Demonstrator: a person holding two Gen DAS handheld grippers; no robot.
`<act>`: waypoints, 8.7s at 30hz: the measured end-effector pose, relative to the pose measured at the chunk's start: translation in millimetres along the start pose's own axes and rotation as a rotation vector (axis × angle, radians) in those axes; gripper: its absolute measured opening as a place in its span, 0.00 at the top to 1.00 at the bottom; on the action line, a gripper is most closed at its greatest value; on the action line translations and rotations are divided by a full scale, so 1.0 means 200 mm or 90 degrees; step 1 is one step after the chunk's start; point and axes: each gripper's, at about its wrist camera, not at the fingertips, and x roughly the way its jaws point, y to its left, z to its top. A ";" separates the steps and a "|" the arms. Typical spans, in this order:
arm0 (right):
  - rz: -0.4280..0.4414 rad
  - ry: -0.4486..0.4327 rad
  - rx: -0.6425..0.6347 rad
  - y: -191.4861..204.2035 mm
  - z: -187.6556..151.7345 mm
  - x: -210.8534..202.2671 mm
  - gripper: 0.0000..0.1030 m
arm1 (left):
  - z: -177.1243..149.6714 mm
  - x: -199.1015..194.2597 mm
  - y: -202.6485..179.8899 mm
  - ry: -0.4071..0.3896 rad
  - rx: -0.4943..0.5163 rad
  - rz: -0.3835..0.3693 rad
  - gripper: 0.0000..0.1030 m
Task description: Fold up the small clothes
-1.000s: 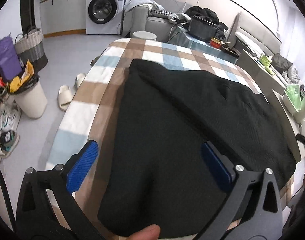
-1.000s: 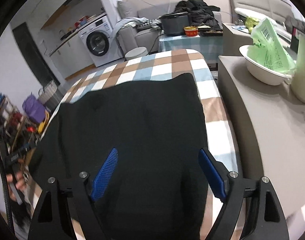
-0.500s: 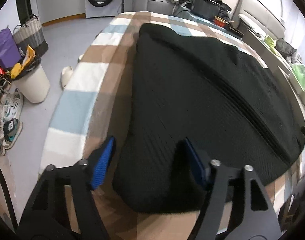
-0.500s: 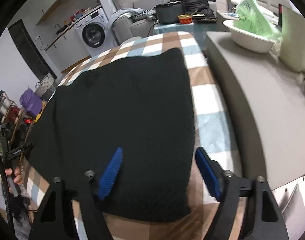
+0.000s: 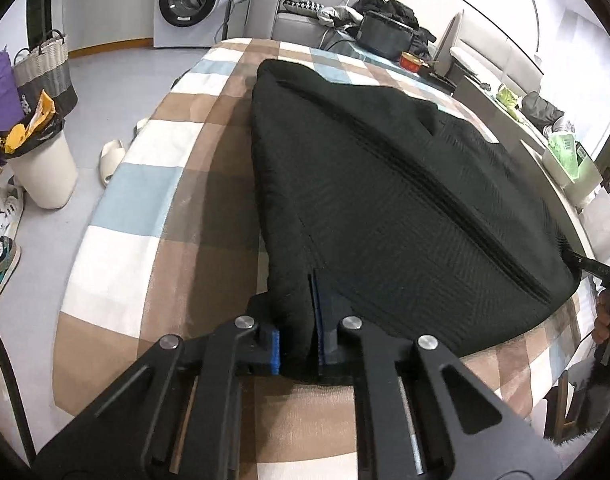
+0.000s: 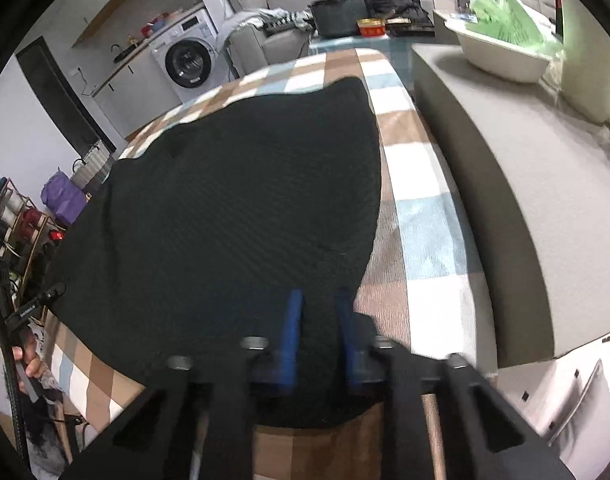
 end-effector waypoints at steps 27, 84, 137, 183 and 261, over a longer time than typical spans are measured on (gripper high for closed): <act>0.013 -0.005 0.067 -0.11 0.10 0.11 0.60 | 0.13 0.05 0.08 0.007 -0.057 0.032 0.51; -0.055 -0.069 -0.061 0.16 0.26 0.08 0.62 | 0.20 0.13 -0.04 -0.019 -0.046 0.068 0.81; -0.064 0.025 -0.214 0.68 0.05 0.43 0.13 | 0.03 0.35 -0.87 0.042 0.196 0.054 0.00; -0.147 0.019 -0.131 0.31 0.26 0.47 0.08 | 0.24 0.18 -0.23 0.043 0.064 0.139 0.00; -0.088 -0.017 -0.155 0.43 0.51 0.66 0.98 | 0.41 0.24 -0.27 0.023 0.055 0.089 0.22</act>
